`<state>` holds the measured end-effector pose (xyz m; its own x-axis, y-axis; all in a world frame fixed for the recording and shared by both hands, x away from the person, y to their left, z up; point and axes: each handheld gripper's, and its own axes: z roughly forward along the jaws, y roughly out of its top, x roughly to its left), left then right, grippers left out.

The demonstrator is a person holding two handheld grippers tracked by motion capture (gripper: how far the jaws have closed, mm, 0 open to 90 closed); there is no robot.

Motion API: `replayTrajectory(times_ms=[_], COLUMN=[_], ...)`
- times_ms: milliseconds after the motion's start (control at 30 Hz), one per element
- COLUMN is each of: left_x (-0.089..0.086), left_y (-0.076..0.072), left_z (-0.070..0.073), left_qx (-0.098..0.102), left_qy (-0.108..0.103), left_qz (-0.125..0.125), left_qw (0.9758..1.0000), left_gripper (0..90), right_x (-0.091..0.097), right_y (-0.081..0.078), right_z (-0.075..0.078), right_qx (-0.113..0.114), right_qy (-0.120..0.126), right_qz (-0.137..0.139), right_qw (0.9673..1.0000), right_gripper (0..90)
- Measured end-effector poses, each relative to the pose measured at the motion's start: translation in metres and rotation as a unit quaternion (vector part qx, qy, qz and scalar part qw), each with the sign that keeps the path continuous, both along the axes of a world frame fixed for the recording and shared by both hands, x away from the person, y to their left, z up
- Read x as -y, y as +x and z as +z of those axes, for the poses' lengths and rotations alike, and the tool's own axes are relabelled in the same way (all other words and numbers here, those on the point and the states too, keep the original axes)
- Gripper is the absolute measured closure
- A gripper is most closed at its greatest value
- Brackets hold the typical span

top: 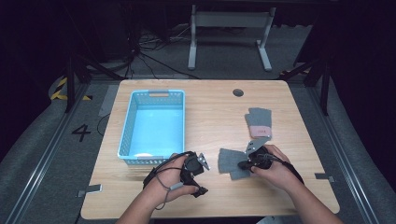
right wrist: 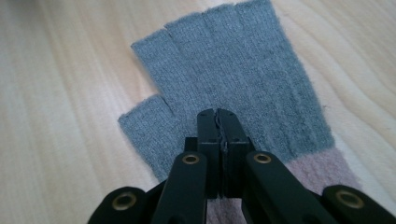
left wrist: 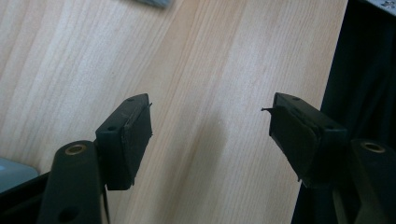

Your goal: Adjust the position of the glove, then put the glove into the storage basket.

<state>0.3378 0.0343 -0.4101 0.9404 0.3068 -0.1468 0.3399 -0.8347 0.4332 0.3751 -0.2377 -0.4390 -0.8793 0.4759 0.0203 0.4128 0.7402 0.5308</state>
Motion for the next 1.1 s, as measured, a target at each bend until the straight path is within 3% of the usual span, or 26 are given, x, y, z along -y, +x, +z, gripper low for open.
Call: replayTrajectory(times_ms=[133, 433, 567, 800, 1100], left_x=[0.0, 0.003, 0.002, 0.001, 0.002], left_y=[0.002, 0.002, 0.002, 0.005, 0.007], left_z=[0.002, 0.003, 0.004, 0.005, 0.003], left_qx=[0.002, 0.0, 0.002, 0.002, -0.001], left_qy=[-0.003, -0.002, -0.005, -0.008, -0.008], left_qz=[0.0, -0.004, -0.004, -0.005, -0.005], left_qw=[1.0, 1.0, 1.0, 1.0, 1.0], left_gripper=[30.3, 30.3, 30.3, 30.3, 30.2], right_x=[-0.002, -0.004, -0.001, 0.014, 0.027], right_y=[-0.007, -0.01, -0.011, -0.008, -0.004], right_z=[0.0, 0.0, 0.006, 0.018, 0.026], right_qx=[-0.006, -0.011, -0.002, 0.022, 0.025], right_qy=[-0.001, 0.004, 0.029, 0.063, 0.066], right_qz=[0.02, 0.015, 0.016, -0.02, -0.054], right_qw=[0.9998, 0.9998, 0.9994, 0.9976, 0.9961], right_gripper=[90.0, 89.3, 88.5, 90.0, 90.0])
